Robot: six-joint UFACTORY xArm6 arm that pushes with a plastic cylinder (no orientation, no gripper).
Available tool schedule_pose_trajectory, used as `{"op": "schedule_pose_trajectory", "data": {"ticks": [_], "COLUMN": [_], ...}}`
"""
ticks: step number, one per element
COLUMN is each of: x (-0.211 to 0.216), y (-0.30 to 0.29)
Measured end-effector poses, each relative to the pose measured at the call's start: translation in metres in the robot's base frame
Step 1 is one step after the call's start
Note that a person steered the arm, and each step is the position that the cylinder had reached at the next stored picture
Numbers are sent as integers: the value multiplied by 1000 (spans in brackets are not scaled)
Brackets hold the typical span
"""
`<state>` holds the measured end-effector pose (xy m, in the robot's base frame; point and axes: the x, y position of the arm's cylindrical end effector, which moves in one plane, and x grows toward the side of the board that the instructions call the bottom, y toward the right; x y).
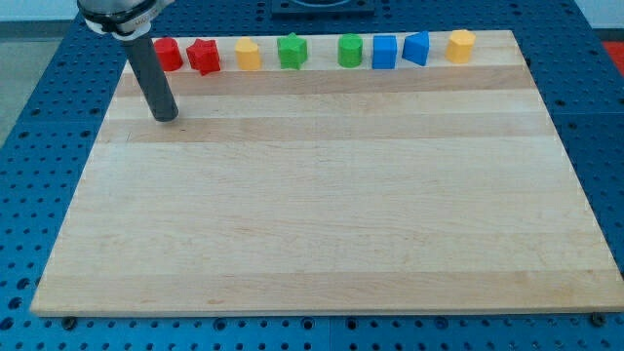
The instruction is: Nudge the red circle up a bit
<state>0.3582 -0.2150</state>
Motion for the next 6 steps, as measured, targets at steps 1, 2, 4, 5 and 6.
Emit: {"op": "schedule_pose_trajectory", "data": {"ticks": [1, 2, 4, 5, 6], "x": [0, 0, -59, -115, -119], "y": [0, 2, -33, -54, -54]}}
